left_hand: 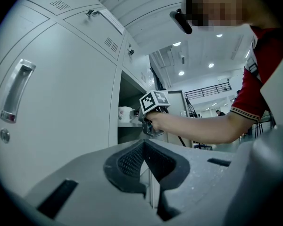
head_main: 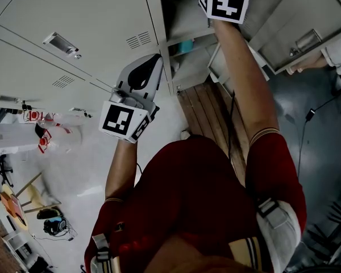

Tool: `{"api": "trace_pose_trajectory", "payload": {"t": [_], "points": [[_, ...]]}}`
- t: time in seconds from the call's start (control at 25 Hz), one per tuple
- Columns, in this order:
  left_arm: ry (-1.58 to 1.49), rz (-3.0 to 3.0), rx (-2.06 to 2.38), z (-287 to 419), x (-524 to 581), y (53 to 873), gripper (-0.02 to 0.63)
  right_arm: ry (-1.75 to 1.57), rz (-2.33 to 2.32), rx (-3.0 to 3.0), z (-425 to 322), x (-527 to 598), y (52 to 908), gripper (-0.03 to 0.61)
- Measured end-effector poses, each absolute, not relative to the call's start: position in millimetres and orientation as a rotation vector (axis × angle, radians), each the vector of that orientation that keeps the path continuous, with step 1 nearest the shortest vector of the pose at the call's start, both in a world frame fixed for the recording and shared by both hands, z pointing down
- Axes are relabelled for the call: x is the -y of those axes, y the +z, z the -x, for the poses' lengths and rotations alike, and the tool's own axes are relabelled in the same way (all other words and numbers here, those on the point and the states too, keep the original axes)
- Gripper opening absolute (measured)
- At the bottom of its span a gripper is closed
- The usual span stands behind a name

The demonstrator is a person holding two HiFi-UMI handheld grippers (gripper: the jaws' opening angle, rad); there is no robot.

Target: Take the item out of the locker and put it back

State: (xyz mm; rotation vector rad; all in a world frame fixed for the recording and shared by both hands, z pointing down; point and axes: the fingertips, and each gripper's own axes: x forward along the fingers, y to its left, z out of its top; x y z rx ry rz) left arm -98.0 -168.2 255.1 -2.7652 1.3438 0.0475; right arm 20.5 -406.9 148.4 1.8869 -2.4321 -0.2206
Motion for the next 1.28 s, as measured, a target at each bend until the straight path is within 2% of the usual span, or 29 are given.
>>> {"api": "trace_pose_trajectory", "payload": {"t": [0.6, 1.28], "points": [[0.058, 2.771, -1.346, 98.9, 168.4, 256.1, 0.006, 0.008, -1.801, 2.586, -16.6, 413.7, 148.5, 0.043], [0.073, 2.777, -1.328, 97.2, 167.0, 254.9, 0.006, -0.031, -1.784, 2.679, -21.2, 401.5, 142.4, 0.040]]}}
